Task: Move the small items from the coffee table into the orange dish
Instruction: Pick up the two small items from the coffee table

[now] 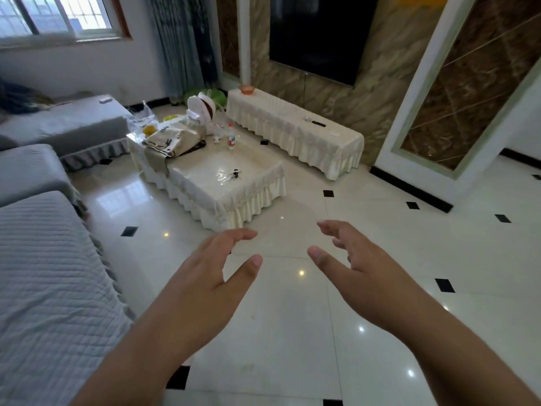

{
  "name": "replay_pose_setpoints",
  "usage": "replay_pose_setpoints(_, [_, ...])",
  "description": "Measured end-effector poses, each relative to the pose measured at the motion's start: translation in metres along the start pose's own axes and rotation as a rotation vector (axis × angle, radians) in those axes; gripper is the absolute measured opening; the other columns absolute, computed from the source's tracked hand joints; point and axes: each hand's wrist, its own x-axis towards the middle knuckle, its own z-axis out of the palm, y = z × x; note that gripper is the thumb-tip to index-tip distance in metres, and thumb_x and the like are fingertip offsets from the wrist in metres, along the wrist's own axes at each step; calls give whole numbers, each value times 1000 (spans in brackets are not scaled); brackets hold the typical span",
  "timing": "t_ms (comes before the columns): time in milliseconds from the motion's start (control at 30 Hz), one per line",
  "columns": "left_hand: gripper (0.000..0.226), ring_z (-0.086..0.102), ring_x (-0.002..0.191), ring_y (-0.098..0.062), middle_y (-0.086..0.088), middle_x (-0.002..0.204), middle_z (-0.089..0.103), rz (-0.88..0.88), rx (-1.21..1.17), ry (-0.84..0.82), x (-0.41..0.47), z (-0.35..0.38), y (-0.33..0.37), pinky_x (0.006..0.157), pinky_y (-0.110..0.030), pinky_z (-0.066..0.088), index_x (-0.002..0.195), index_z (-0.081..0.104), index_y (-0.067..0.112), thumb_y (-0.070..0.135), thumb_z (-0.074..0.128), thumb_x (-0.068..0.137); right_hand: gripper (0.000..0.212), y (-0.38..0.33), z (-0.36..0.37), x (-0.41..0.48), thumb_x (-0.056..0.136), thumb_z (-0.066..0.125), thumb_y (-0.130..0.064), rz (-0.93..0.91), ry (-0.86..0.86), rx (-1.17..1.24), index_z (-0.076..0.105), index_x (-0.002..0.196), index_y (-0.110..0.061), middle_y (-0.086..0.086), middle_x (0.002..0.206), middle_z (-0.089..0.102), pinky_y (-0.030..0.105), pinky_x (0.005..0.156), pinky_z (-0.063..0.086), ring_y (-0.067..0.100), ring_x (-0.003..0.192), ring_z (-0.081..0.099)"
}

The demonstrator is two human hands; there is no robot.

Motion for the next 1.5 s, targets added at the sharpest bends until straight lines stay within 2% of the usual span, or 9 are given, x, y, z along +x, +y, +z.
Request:
replay_pose_setpoints(233, [38, 32, 95, 36, 53, 108, 34, -8, 13, -14, 69, -6, -5, 77, -14, 36, 117, 37, 68, 73, 39, 79, 63, 11, -7, 71, 76, 40, -76, 10, 24, 64, 36, 134, -49, -28, 137, 44, 34, 101, 40, -4, 123, 42])
replay_pose_setpoints(367, [39, 46, 90, 25, 46, 113, 37, -37, 30, -14, 115, 4, 4, 82, -26, 41, 115, 36, 71, 76, 38, 77, 63, 26, -17, 120, 76, 40, -76, -5, 17, 103, 37, 133, -49, -28, 137, 44, 35, 101, 41, -4, 123, 42])
replay_pose_setpoints(500, [40, 41, 101, 17, 51, 112, 34, -37, 64, 27, 170, 16, 17, 90, -31, 41, 114, 36, 72, 78, 38, 75, 60, 47, -43, 177, 77, 42, -75, -25, -3, 109, 35, 133, -51, -28, 137, 43, 36, 97, 44, -4, 124, 41])
replay_pose_setpoints(633, [42, 50, 93, 16, 33, 124, 44, -46, 76, 106, 225, 25, 23, 91, -36, 45, 117, 40, 68, 77, 38, 75, 65, 67, -78, 240, 74, 39, -78, -60, 13, 112, 36, 133, -50, -26, 137, 44, 32, 98, 40, -4, 118, 45])
replay_pose_setpoints(867, [43, 50, 114, -1, 25, 127, 49, -69, 48, 162, 303, 45, 23, 92, -33, 46, 120, 45, 60, 68, 41, 78, 61, 90, -101, 328, 77, 41, -76, -105, -52, 72, 35, 132, -51, -25, 137, 45, 30, 94, 41, -4, 111, 49])
replay_pose_setpoints(1067, [37, 53, 112, -2, 20, 125, 53, -65, 16, 219, 370, 38, 3, 87, -30, 48, 119, 48, 58, 62, 46, 82, 58, 105, -113, 396, 81, 44, -71, -76, -68, 49, 38, 134, -48, -25, 137, 46, 31, 98, 40, -3, 122, 43])
replay_pose_setpoints(1167, [40, 50, 115, 0, 23, 126, 52, -77, 23, 196, 410, 37, -14, 93, -34, 47, 122, 46, 57, 65, 44, 82, 60, 106, -106, 435, 78, 40, -75, -66, -76, 16, 37, 134, -52, -25, 136, 45, 31, 98, 40, -4, 121, 43])
replay_pose_setpoints(1400, [37, 53, 110, -3, 27, 121, 51, -99, -46, 179, 520, 7, -61, 86, -31, 47, 118, 46, 63, 64, 45, 82, 64, 90, -84, 538, 76, 39, -77, -32, -67, -19, 36, 135, -53, -23, 138, 45, 28, 94, 40, -5, 120, 44])
replay_pose_setpoints(1500, [41, 52, 103, 6, 27, 124, 50, -95, -47, 155, 569, -8, -79, 88, -33, 46, 120, 45, 63, 67, 43, 79, 60, 76, -74, 589, 80, 42, -72, -19, -66, -27, 37, 136, -51, -21, 138, 45, 28, 93, 39, -3, 119, 44])
